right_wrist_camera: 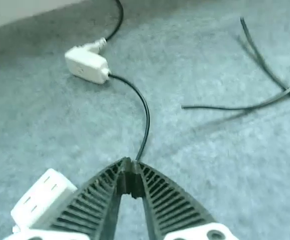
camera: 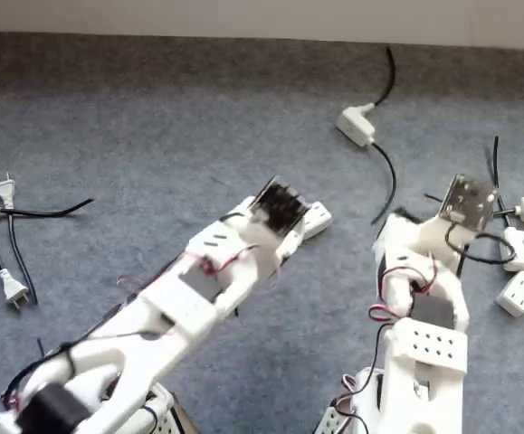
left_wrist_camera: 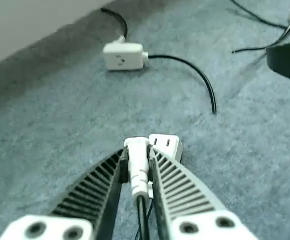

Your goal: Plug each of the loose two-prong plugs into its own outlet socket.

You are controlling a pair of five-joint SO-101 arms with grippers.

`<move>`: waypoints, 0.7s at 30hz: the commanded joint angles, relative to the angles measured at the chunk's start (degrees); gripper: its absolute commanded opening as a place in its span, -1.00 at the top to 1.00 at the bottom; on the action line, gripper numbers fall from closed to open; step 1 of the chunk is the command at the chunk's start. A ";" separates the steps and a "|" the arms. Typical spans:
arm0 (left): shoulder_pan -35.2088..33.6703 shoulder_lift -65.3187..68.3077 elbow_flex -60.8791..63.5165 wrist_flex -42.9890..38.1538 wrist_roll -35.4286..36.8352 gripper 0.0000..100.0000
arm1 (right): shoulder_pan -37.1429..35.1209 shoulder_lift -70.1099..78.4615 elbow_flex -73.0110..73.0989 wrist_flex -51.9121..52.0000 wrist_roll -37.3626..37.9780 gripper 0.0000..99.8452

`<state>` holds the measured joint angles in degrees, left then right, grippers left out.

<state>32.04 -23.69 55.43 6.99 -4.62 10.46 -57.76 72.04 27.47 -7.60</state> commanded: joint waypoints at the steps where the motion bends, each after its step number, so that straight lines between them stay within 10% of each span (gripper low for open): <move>1: 0.04 8.04 -17.19 14.68 0.70 0.99 | 0.40 -1.10 6.02 -1.01 -5.36 0.98; 21: -0.04 27.38 -55.43 48.09 31.30 0.98 | 0.31 -0.75 16.04 -14.55 -5.36 0.98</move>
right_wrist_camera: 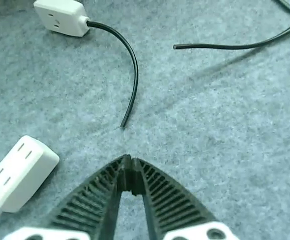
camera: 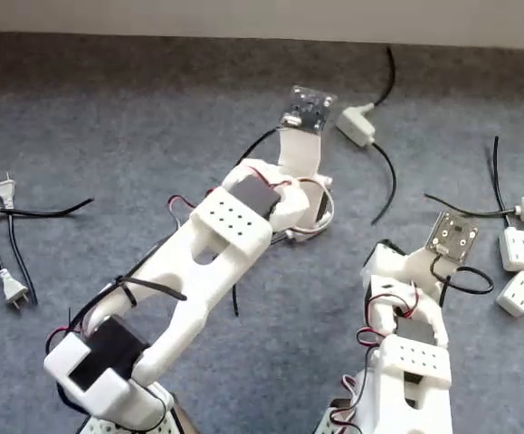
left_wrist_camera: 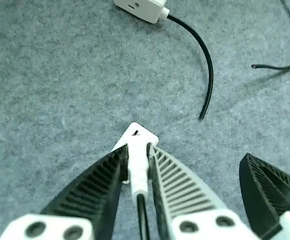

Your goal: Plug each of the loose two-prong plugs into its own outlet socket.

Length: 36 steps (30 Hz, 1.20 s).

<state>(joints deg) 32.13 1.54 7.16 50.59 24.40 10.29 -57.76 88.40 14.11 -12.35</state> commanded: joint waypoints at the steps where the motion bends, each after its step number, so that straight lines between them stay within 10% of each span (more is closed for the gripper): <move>1: -0.40 4.18 -9.80 6.42 2.46 0.98 | 0.48 -0.75 -0.31 -1.19 -0.62 0.98; 14: -0.04 28.26 -39.96 25.58 17.05 0.98 | 0.48 -0.84 -0.04 -1.19 -0.70 0.98; 36: 1.27 35.74 -48.22 26.20 35.52 0.98 | 0.31 -0.84 0.04 -1.19 -0.62 0.98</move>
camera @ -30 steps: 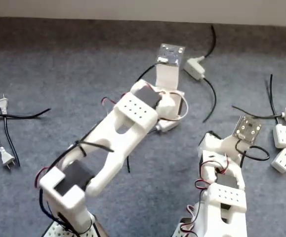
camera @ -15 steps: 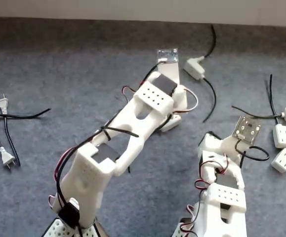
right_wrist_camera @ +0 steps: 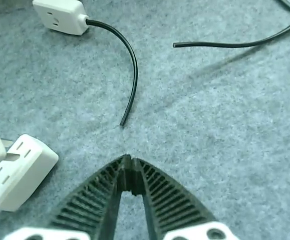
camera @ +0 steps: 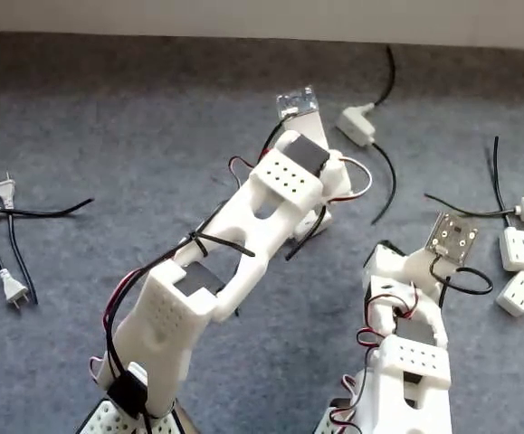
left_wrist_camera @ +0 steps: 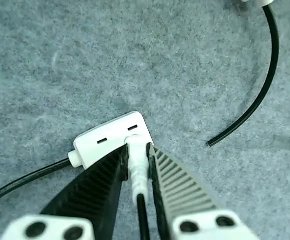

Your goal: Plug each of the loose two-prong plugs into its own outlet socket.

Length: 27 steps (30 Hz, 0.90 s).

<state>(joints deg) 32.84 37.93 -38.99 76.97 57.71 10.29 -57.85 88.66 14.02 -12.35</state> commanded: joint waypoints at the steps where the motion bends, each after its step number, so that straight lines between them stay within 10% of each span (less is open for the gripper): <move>1: 0.57 -0.66 -2.07 -0.18 3.08 0.98 | 0.31 -0.75 -0.22 -1.10 -0.62 0.98; 27: 1.54 7.52 -3.56 2.46 8.88 0.98 | -0.84 -0.92 -0.22 -1.10 -0.53 0.98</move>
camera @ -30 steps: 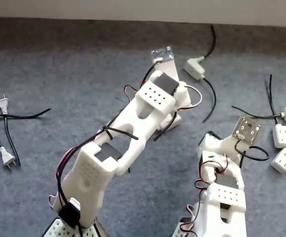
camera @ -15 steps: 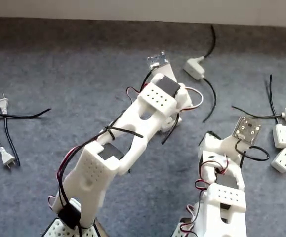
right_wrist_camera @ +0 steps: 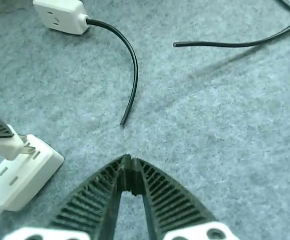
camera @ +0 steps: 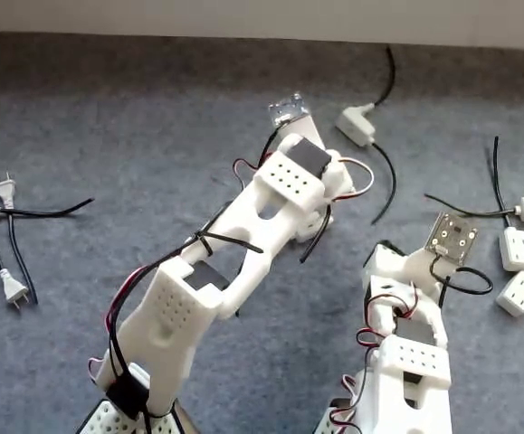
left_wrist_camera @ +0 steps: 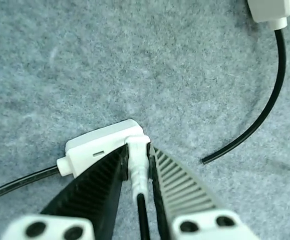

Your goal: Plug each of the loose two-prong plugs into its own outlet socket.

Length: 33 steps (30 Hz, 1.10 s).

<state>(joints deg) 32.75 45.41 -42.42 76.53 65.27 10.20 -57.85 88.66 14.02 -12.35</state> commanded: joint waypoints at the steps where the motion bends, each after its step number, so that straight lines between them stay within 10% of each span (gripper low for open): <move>1: 1.71 0.04 -0.66 3.60 1.85 0.98 | -0.75 -0.92 -0.22 -1.10 -0.53 0.98; 33: 0.48 7.34 0.04 4.75 1.85 0.98 | -0.66 -0.92 -0.22 -1.10 -0.53 0.98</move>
<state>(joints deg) 33.98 51.38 -43.38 78.99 67.47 10.20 -57.85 88.66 14.02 -12.35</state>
